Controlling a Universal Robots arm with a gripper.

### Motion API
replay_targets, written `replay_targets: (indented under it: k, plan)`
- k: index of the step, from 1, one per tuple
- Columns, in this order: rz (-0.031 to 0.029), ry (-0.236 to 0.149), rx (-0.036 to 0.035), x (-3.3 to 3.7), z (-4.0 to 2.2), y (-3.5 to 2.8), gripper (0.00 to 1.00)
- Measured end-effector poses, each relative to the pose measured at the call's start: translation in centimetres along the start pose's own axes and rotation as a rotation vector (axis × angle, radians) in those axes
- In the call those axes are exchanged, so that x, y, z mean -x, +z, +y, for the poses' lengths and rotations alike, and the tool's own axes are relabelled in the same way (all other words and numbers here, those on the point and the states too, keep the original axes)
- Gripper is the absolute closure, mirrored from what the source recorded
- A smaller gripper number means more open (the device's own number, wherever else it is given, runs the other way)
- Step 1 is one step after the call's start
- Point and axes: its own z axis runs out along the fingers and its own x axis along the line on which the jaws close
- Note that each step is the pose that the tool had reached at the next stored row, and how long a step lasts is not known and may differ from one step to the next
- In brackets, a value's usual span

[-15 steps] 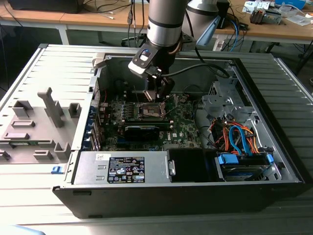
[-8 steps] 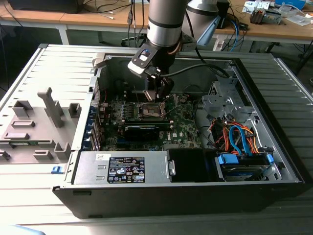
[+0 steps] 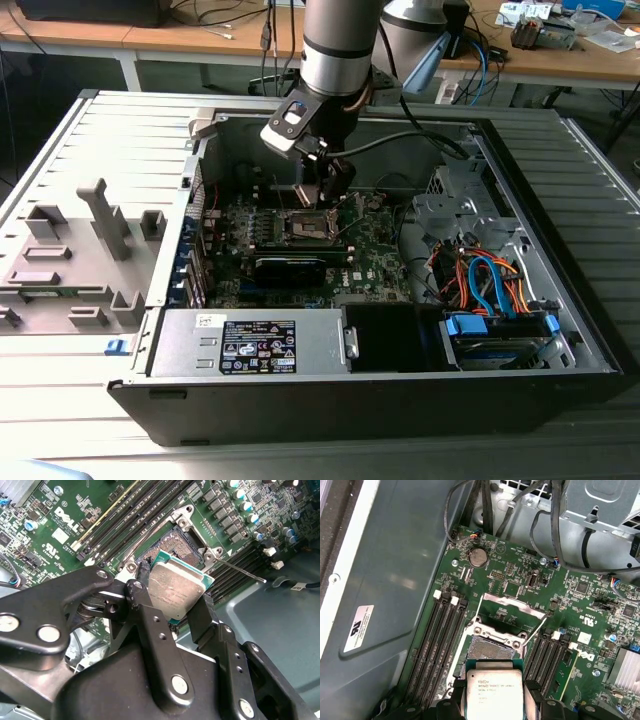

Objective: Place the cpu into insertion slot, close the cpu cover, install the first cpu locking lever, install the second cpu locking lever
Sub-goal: 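Place the cpu into insertion slot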

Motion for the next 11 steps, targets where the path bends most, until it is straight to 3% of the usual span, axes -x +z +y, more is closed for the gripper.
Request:
replay_targets:
  k: [11]
  plan:
    - [0.0003, 0.012, 0.0003, 0.00, 0.00, 0.05, 0.45]
